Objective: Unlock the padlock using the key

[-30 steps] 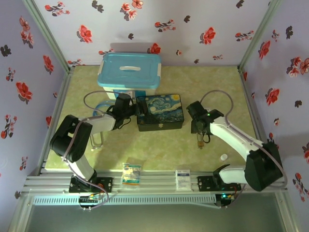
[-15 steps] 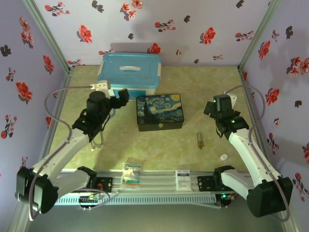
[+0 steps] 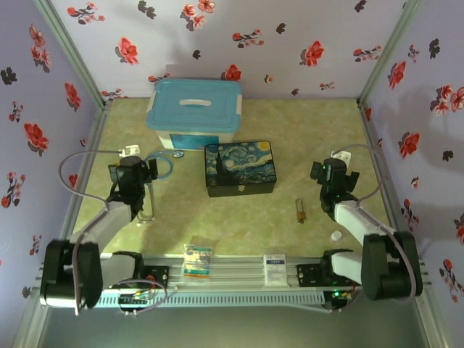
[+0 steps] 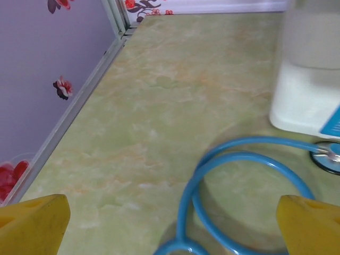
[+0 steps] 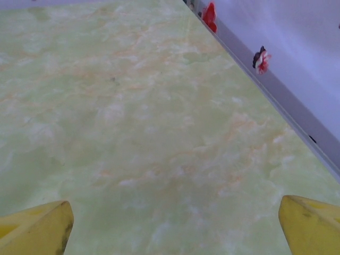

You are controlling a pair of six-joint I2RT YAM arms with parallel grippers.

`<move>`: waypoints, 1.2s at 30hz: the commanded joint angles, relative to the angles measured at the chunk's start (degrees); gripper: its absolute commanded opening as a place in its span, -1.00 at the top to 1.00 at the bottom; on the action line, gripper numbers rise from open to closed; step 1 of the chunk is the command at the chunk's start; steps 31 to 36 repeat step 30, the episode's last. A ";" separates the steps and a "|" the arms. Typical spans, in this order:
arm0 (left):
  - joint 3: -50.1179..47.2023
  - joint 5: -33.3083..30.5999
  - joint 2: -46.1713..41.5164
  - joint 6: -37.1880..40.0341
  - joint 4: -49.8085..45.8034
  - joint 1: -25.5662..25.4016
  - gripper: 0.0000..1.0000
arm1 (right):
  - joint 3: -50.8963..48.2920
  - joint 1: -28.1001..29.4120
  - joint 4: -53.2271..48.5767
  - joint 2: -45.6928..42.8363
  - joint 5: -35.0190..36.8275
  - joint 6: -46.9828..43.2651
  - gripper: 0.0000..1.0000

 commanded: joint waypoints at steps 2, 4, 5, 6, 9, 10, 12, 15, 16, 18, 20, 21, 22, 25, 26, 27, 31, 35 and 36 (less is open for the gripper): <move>-4.32 2.61 7.87 4.77 22.39 1.46 -0.99 | -4.06 -0.62 23.62 7.13 -0.67 -1.02 -0.99; -5.77 5.49 11.71 4.44 28.61 3.41 -0.99 | -5.46 -0.99 29.26 9.93 -1.71 -1.84 -0.99; -6.95 7.25 13.85 3.08 32.60 5.15 -0.99 | -6.08 -1.10 31.99 11.21 -2.22 -2.16 -0.99; -7.52 9.19 15.71 0.54 34.68 7.22 -0.99 | -6.25 -1.34 33.77 12.97 -2.44 -2.08 -0.99; -9.17 10.91 19.78 -1.08 41.08 9.10 -0.99 | -5.92 -1.65 37.26 17.42 -3.89 -2.32 -0.99; -9.39 11.69 20.46 -0.55 42.33 9.15 -0.99 | -5.10 -1.65 37.02 19.25 -3.49 -2.10 -0.99; -8.20 11.94 20.13 -0.66 39.55 9.23 -0.99 | -3.70 -1.70 37.25 20.63 -2.30 -1.87 -0.99; -5.81 12.01 20.34 -0.13 35.16 8.89 -0.99 | -3.13 -2.62 34.08 19.92 -4.12 -1.19 -0.99; -5.77 12.06 20.29 -0.18 35.07 8.80 -0.99 | -3.18 -2.62 34.88 20.07 -3.95 -1.21 -0.99; -5.80 12.02 20.41 -0.21 35.06 8.86 -0.99 | -2.85 -2.62 32.39 19.08 -4.03 -1.11 -0.99; -5.76 12.02 20.35 -0.14 35.07 8.86 -0.99 | -3.02 -2.62 34.02 19.77 -3.95 -1.37 -0.99; -5.84 12.07 20.31 -0.08 35.14 8.88 -0.99 | -3.12 -2.62 33.89 19.59 -4.03 -1.29 -0.99; -5.84 11.95 20.36 -0.06 35.18 8.72 -0.99 | -2.89 -2.62 33.05 19.41 -4.03 -1.29 -0.99; -5.84 11.59 20.33 -0.01 35.26 8.71 -0.99 | -2.67 -2.62 33.21 19.79 -4.38 -1.38 -0.99; -5.84 11.58 20.38 -0.02 35.26 8.71 -0.99 | -1.89 -2.62 32.11 20.10 -4.84 -1.29 -0.99; -5.84 11.48 20.40 0.04 35.23 8.63 -0.99 | -1.97 -2.78 32.01 19.94 -5.12 -1.14 -0.99; -5.89 11.31 20.32 0.21 35.33 8.49 -0.99 | -2.81 -2.80 33.04 19.47 -5.31 -1.38 -0.99; -5.89 11.31 20.32 0.21 35.33 8.49 -0.99 | -2.81 -2.80 33.04 19.47 -5.31 -1.38 -0.99; -5.89 11.31 20.32 0.21 35.33 8.49 -0.99 | -2.81 -2.80 33.04 19.47 -5.31 -1.38 -0.99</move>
